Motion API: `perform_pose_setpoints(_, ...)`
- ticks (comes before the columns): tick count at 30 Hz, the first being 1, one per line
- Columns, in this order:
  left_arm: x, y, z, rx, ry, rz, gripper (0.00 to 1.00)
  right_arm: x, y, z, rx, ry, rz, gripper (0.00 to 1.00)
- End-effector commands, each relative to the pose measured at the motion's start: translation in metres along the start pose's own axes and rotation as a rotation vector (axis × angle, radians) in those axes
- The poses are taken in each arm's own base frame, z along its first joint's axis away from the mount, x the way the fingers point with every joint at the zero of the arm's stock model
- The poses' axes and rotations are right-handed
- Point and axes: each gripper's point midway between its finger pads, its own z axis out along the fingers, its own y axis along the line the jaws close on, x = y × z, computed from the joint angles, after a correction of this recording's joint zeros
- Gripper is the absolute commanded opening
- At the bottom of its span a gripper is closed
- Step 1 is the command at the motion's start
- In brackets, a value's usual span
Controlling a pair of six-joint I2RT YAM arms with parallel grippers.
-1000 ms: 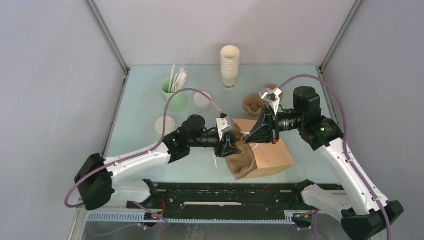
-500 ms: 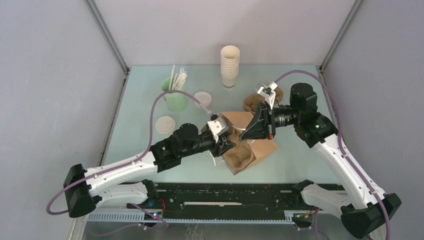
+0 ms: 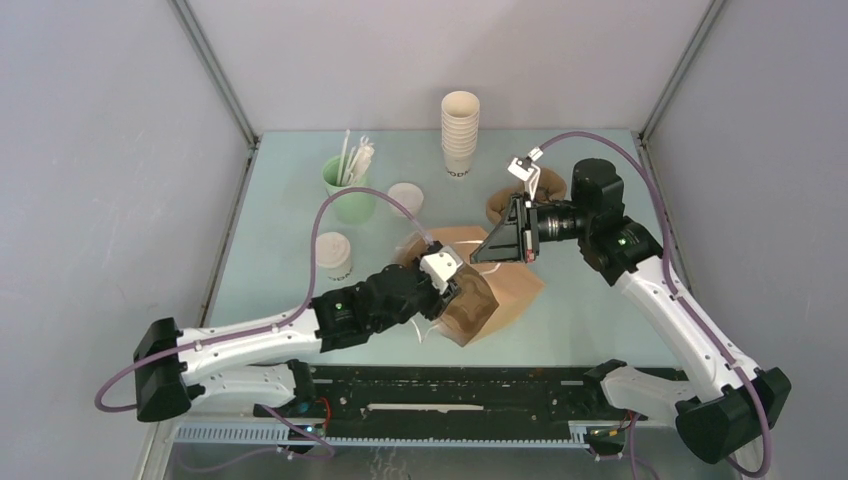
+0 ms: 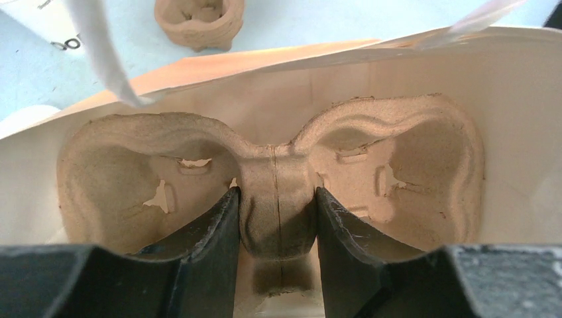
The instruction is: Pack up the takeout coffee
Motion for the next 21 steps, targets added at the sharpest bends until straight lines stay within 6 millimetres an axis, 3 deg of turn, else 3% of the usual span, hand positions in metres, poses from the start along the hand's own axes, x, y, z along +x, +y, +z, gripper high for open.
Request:
perform_pose_setpoints(1, -0.022, 0.015, 0.004, -0.109, -0.033, -0.018, 0.43, -0.014, 0.0, 0.0, 0.023, -0.048, 0.069, 0.0)
perform_pose_setpoints(13, -0.041, 0.011, 0.018, -0.129, -0.13, -0.124, 0.44, -0.02, -0.008, -0.004, 0.049, -0.071, 0.094, 0.0)
perform_pose_setpoints(21, -0.042, 0.009, 0.019, -0.105, -0.224, -0.039, 0.45, -0.02, -0.006, -0.003, 0.04, -0.07, 0.094, 0.0)
